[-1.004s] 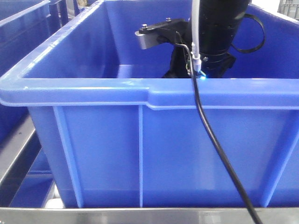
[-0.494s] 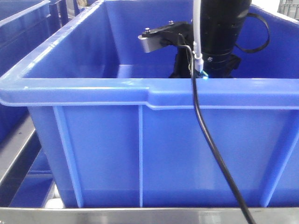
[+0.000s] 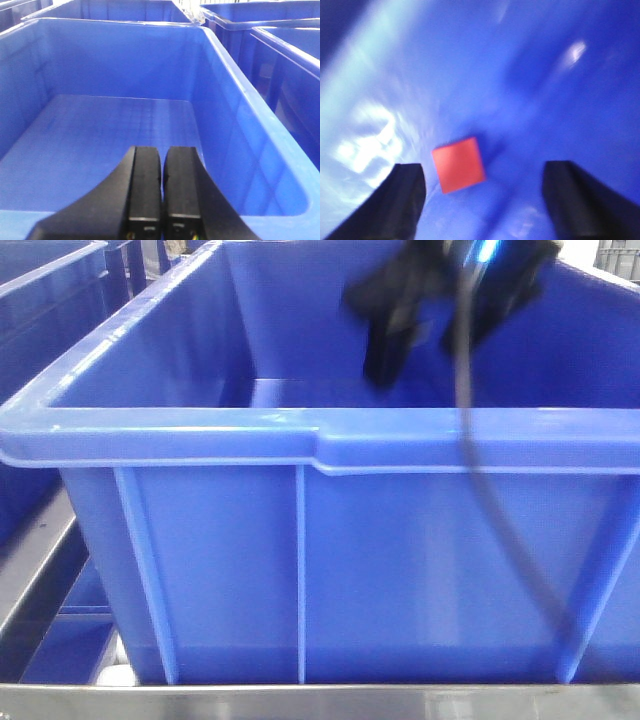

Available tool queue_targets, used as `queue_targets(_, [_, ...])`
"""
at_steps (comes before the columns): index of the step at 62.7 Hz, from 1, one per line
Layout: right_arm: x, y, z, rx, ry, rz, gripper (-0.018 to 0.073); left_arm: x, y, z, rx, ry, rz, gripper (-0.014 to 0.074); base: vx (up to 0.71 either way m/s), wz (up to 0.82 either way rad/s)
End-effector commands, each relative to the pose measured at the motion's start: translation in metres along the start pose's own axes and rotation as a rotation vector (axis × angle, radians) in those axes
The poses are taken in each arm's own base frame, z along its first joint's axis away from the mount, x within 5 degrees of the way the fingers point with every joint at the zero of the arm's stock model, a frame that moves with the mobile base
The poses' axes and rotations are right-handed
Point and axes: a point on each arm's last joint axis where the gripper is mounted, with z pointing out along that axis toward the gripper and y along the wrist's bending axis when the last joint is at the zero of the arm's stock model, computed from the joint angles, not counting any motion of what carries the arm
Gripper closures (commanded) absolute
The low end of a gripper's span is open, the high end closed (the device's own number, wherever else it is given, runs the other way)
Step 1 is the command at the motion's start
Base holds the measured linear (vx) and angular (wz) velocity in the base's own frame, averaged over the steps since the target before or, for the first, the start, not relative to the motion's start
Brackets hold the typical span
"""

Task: Pick red cube and place on left shelf
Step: 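Raise the empty right gripper out of the blue bin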

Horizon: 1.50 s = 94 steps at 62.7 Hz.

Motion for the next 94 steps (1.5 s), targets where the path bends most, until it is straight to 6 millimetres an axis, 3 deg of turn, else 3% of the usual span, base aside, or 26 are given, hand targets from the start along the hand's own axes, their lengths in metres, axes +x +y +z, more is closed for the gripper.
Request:
queue_targets(1, [-0.014,-0.010,-0.052,0.013,-0.201,-0.010,0.0157,0.001,0.000,-0.001,0.001,-0.056,-0.012,0.0495,0.00,0.00])
queue_targets(10, [0.001,-0.016,-0.095,0.005,-0.333,0.000,0.0363,0.001,0.000,-0.001,0.001,-0.056,-0.012,0.0495,0.00,0.00])
queue_targets(17, [0.030,-0.018,-0.122,-0.006,-0.423,0.003,0.0518,0.001,0.000,-0.001,0.001,-0.056,-0.012,0.0495,0.00,0.00])
queue_targets(35, [0.130,-0.020,-0.165,-0.022,-0.621,0.011,0.0503,0.001,0.000,-0.001,0.001,-0.056,-0.012,0.0495,0.00,0.00])
queue_targets(45, [0.183,-0.020,-0.172,-0.020,-0.713,0.022,0.0503,0.001,0.000,-0.001,0.001,-0.056,-0.012,0.0495,0.00,0.00])
queue_targets(54, [0.213,-0.019,-0.171,-0.016,-0.769,0.030,0.0503,0.001,0.000,-0.001,0.001,-0.056,-0.012,0.0495,0.00,0.00])
queue_targets(63, [0.226,-0.018,-0.166,-0.015,-0.774,0.033,0.0503,0.001,0.000,-0.001,0.001,-0.056,-0.012,0.0495,0.00,0.00])
queue_targets(94, [0.226,-0.018,-0.165,-0.012,-0.774,0.034,0.0503,0.001,0.000,-0.001,0.001,-0.056,-0.012,0.0495,0.00,0.00])
